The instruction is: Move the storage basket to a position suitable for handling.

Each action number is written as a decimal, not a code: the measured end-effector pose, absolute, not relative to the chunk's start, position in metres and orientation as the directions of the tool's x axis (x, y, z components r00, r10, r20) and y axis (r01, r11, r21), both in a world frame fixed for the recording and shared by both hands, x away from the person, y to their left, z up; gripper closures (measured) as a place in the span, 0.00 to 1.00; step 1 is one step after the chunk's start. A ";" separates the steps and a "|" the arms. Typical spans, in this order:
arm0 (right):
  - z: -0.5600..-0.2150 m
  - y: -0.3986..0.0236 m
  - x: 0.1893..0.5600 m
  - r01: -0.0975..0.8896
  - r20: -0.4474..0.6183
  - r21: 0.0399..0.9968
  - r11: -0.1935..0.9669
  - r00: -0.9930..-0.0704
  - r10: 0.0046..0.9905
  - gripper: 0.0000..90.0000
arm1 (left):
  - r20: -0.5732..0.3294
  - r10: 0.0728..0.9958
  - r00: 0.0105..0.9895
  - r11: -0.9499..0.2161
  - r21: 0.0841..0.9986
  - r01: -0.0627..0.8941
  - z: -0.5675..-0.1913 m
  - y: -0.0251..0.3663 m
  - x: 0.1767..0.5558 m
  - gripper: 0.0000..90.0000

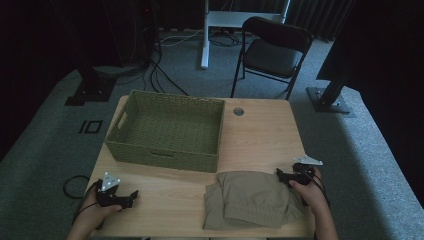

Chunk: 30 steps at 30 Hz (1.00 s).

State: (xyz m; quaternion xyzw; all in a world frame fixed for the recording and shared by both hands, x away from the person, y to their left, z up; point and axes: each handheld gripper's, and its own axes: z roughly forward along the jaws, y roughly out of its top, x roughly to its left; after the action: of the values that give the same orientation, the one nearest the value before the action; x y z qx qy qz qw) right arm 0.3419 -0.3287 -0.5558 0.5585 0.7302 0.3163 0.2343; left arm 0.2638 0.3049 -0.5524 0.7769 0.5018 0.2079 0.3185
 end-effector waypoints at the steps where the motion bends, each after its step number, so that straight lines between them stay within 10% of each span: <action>1: -0.556 -0.329 0.342 0.667 0.010 0.723 0.179 -0.269 0.963 0.13 | -0.006 0.912 0.410 -0.287 0.705 0.649 -0.552 0.306 0.264 0.09; 30: -0.502 -0.309 0.366 0.602 0.029 0.781 0.168 -0.303 0.953 0.13 | -0.027 0.938 0.346 -0.210 0.747 0.630 -0.526 0.344 0.272 0.18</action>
State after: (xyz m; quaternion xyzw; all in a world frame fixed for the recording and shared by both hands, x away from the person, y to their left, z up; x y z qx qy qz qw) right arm 0.3657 -0.3092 -0.5024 0.5369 0.7238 0.3573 0.2454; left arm 0.2722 0.3442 -0.5258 0.7449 0.5263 0.2242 0.3433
